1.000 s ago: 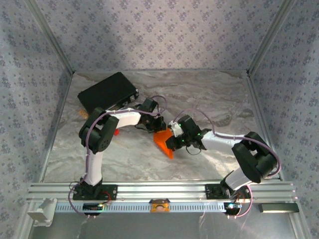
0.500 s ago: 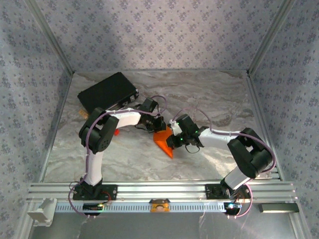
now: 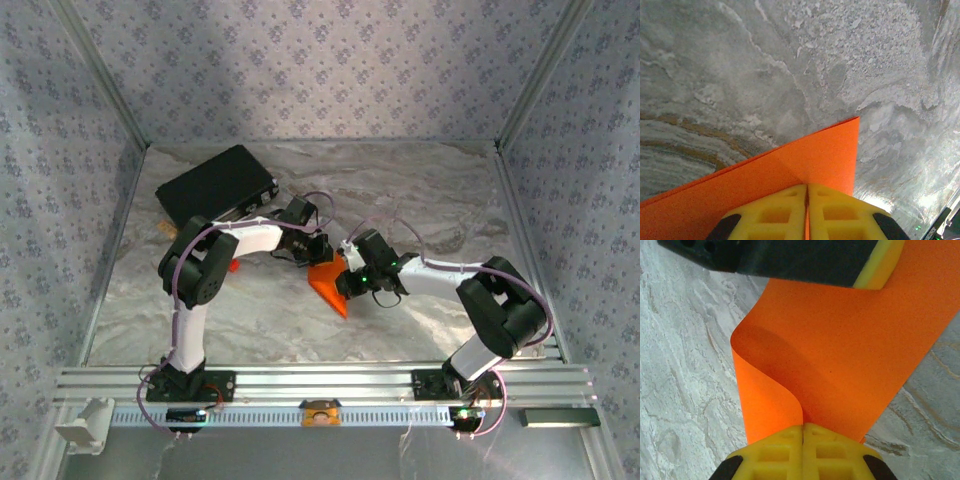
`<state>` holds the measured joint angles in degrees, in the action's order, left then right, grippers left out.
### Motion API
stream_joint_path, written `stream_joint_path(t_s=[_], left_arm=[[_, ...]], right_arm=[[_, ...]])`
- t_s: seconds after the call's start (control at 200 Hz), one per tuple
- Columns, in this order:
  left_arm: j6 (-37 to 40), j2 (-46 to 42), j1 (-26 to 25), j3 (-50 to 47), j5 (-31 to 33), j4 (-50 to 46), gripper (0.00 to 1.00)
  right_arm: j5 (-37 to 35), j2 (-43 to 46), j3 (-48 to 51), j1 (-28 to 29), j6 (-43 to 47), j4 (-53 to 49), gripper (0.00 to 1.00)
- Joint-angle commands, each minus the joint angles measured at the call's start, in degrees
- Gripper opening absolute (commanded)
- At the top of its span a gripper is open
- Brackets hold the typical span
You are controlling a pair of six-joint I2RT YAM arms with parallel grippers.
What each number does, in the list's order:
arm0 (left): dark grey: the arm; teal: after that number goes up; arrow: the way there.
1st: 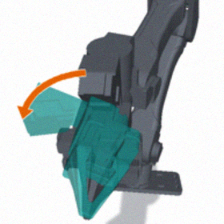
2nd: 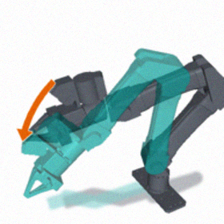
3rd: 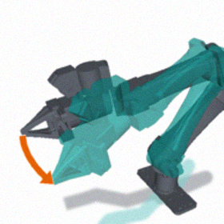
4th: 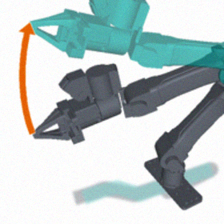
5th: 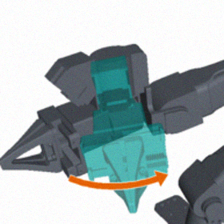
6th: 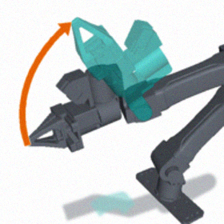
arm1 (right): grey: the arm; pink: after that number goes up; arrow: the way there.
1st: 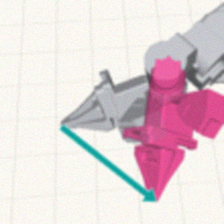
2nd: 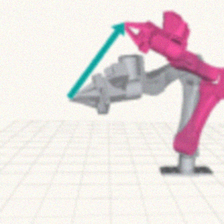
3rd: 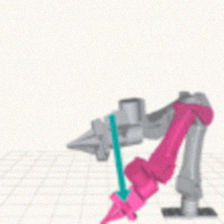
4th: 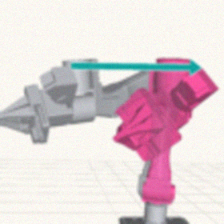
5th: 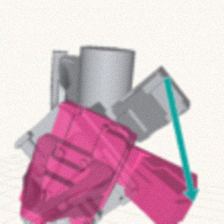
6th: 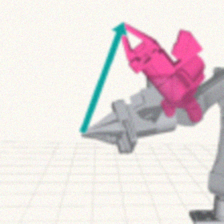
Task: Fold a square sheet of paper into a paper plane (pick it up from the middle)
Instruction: Third fold the triangle at the center of the table.
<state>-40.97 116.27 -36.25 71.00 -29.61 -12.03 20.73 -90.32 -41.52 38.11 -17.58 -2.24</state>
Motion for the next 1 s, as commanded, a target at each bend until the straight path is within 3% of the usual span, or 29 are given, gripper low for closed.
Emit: stream_joint_path(t_s=[0.0,0.994], left_arm=[[0.4,-0.2,0.0,-0.4,0.8,-2.7,0.09],[0.5,-0.3,0.0,-0.1,0.7,-3.1,0.09]], right_arm=[[-1.1,-1.0,-1.5,-0.3,0.4,-1.7,0.0],[-2.1,-3.7,-2.7,-0.3,0.1,-3.6,0.0]])
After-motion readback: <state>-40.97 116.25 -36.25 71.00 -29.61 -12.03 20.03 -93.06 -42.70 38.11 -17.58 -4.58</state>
